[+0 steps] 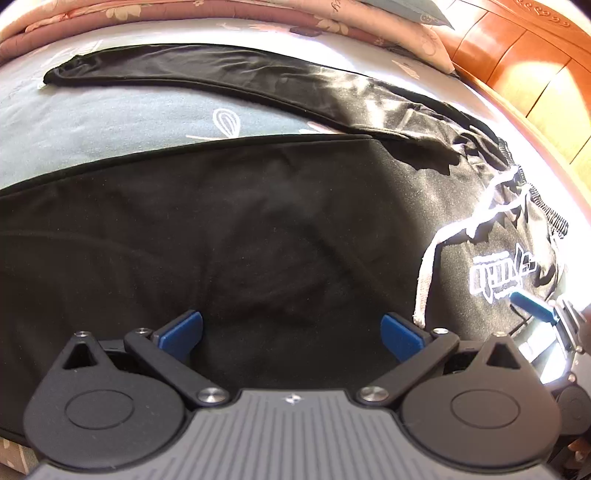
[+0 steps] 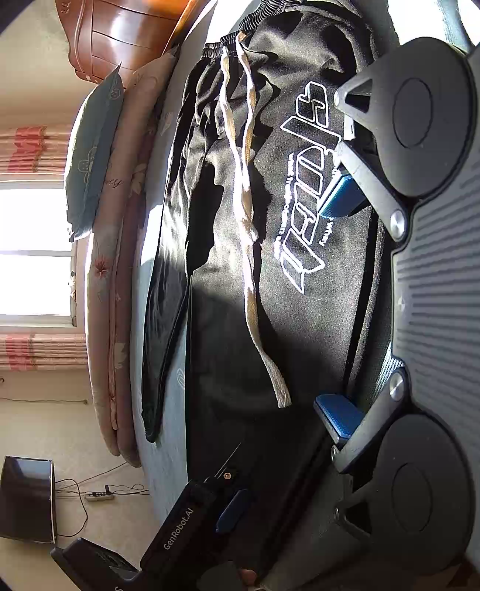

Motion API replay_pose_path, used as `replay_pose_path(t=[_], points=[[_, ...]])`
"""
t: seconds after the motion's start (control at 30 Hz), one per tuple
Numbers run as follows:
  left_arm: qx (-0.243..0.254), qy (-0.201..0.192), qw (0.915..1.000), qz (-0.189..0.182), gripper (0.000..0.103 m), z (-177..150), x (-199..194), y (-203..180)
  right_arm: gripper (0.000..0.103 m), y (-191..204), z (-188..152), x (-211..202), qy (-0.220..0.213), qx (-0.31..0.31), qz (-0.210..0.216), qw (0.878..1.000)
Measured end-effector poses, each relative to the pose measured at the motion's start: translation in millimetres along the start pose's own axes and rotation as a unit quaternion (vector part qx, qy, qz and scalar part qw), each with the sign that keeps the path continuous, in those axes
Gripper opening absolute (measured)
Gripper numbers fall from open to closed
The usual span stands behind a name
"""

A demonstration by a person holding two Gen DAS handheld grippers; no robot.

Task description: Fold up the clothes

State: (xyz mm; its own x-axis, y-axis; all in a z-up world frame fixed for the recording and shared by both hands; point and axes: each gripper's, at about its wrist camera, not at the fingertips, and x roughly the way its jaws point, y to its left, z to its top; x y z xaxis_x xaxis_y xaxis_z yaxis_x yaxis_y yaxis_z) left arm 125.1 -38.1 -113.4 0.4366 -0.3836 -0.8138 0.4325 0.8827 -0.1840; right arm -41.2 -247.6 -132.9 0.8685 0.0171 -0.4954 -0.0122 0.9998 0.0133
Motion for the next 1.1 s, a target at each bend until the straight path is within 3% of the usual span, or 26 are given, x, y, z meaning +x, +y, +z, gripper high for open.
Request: replay_pose_path(t=[0.1,0.3,0.43,0.6,0.73,0.93,1.1], points=[[-0.01,-0.004,0.9999,-0.006,0.102,-2,-2,3,0.103,-16,12,1,-0.02,0.026,-0.031,0.999],[-0.027,-0.011,0.9995,-0.013,0.102,-3,-4,7,0.103,-69,31,25,-0.006,0.123,-0.089,0.988],[-0.023,-0.014,0.9996,-0.012,0.102,-4,-5,6,0.103,-86,26,33,0.007,0.164,-0.072,0.984],[-0.036,-0.018,0.999,-0.019,0.102,-4,-5,10,0.103,-74,22,19,-0.016,0.157,-0.05,0.986],[-0.043,-0.007,0.9989,-0.016,0.102,-3,-8,9,0.103,-59,18,17,0.001,0.151,0.003,0.989],[-0.051,-0.007,0.9967,-0.062,0.102,-14,-18,9,0.103,-45,9,14,0.015,0.124,-0.001,0.992],[-0.018,-0.014,0.9983,-0.053,0.102,-21,-17,1,0.103,-35,7,13,0.016,0.087,-0.027,0.996]])
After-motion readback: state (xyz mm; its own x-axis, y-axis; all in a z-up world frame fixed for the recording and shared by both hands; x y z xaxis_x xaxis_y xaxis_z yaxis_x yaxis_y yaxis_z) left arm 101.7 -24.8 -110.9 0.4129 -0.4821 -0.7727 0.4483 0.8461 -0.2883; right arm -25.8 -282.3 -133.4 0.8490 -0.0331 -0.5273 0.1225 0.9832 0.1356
